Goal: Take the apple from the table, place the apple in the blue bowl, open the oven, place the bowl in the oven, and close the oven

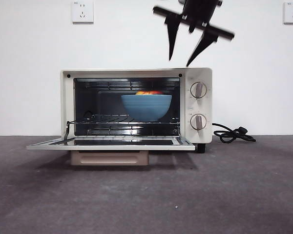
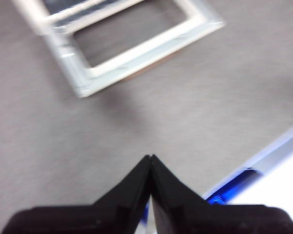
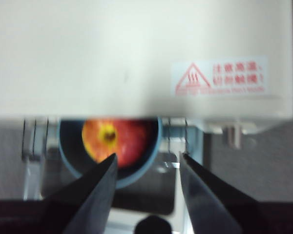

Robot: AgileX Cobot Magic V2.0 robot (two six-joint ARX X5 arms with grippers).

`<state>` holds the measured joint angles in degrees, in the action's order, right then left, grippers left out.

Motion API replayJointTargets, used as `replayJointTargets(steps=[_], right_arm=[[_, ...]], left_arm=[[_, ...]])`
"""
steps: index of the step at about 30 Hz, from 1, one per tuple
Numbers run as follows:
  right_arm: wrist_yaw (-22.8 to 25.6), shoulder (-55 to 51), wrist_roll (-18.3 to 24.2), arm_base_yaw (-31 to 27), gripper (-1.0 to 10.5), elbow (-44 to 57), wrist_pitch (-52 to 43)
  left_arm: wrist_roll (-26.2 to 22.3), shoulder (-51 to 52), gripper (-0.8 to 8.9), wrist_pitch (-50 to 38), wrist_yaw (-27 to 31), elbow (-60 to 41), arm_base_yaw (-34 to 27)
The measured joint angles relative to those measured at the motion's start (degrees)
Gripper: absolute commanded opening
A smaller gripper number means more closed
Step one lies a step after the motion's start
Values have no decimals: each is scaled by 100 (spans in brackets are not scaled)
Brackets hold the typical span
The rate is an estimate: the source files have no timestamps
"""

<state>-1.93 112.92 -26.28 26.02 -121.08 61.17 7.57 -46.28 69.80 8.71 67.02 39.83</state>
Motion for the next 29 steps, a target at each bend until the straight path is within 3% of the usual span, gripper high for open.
replayJointTargets(steps=[6,12,19,29], right_arm=[[109,-632,1073,160,23,0,748],[111,-1351,1902,376,-2,0,1121],[254,-2188,2280,608,-9,0,1567],[651,-3171,2354,898,-9,-2,1633]], left_arm=[[-212,-588,-8,-343,-138,0,-511],[-590,-1311,-8,-920,-1342,0,-1556],[-763,-2181,-8,-1508,-2927,0,-3012],[-754,-3276,-8,-2277,-3499,-59,-4188]])
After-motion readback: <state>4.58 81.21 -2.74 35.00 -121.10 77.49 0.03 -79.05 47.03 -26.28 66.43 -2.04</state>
